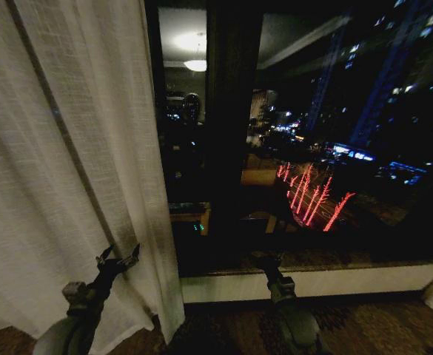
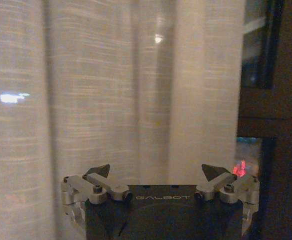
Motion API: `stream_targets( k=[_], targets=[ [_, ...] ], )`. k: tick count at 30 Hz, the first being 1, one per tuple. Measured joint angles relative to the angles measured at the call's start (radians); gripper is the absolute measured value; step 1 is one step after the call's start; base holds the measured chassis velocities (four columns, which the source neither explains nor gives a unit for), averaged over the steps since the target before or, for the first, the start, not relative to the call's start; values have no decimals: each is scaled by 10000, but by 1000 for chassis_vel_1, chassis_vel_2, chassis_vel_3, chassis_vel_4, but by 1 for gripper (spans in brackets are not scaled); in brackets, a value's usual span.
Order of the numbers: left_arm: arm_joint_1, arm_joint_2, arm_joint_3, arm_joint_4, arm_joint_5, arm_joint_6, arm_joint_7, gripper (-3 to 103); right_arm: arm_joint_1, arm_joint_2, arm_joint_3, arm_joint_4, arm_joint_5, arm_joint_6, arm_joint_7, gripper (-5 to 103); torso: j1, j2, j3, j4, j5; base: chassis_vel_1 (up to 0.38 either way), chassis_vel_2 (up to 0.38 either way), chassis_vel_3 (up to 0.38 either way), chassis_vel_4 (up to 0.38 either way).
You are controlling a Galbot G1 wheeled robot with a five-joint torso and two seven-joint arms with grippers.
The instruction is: Open the curtains by pulling them apart, changing their state from closed to fully open.
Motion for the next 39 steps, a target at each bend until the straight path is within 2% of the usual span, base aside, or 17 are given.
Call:
stream_targets(
  k=[1, 6, 7, 9, 12, 19, 23, 26, 27, 30, 33, 37, 39],
  targets=[
    [0, 0, 0, 0, 0, 0, 0, 100, 0, 0, 0, 0, 0, 0, 0, 100, 0, 0, 0, 0, 0, 0, 0, 0, 0],
    [-814, 1097, 1133, 70, -960, 518, -797, 100, 90, -3, 88, -61, -22, -10, 59, 100, 0, 0, -1, -1, -2, 0, 0, 0, 0],
    [-814, 1097, 1133, 70, -960, 518, -797, 100, 90, -3, 88, -61, -22, -10, 59, 100, 0, 0, -1, -1, -2, 0, 0, 0, 0],
    [-1216, 1406, 1571, 287, -1137, 541, -1324, 100, 96, 12, 176, -109, -17, -7, 75, 100, 0, 0, -1, -2, -3, 0, 0, 0, 0],
    [-1932, 1744, 2077, 738, -1286, 526, -1790, 100, 76, 58, 316, -176, -7, 32, 122, 100, 0, 0, 0, -3, -2, 0, 0, 0, 0],
    [-2756, 1812, 2684, 1200, -1279, 524, -1906, 100, 111, 188, 429, -314, 14, 187, 241, 100, 0, 0, -1, 0, -1, 0, 0, 0, 0],
    [-3278, 1690, 3222, 1547, -1166, 503, -2191, 101, 225, 206, 461, -401, 19, 207, 292, 100, 0, 0, 0, -2, -2, 0, 0, 0, 0],
    [-3513, 1545, 3447, 1694, -1007, 488, -2288, 86, 322, 211, 466, -454, 24, 202, 310, 100, 0, -1, 0, -3, -1, 0, 0, 0, 0],
    [-3513, 1545, 3447, 1694, -1007, 488, -2288, 86, 322, 211, 466, -454, 24, 202, 310, 100, 0, -1, 0, -3, -1, 0, 0, 0, 0],
    [-3595, 1495, 3516, 1775, -969, 489, -2423, 70, 375, 219, 444, -455, 28, 77, 312, 100, 0, 0, -1, 0, -2, 0, 0, 0, 0],
    [-3623, 1479, 3507, 1809, -954, 489, -2440, 64, 388, 235, 373, -398, 45, -116, 311, 100, 0, 0, -1, -1, -1, 0, 0, 0, 0],
    [-3628, 1467, 3405, 1810, -953, 495, -2442, 43, 455, 323, 238, -281, 52, -378, 301, 100, 0, -1, -1, 0, -2, 0, 0, 0, 0],
    [-3628, 1472, 3391, 1807, -953, 499, -2442, 43, 469, 340, 223, -274, 52, -396, 298, 100, 0, -1, -1, -1, -1, 0, 0, 0, 0]
  ],
)
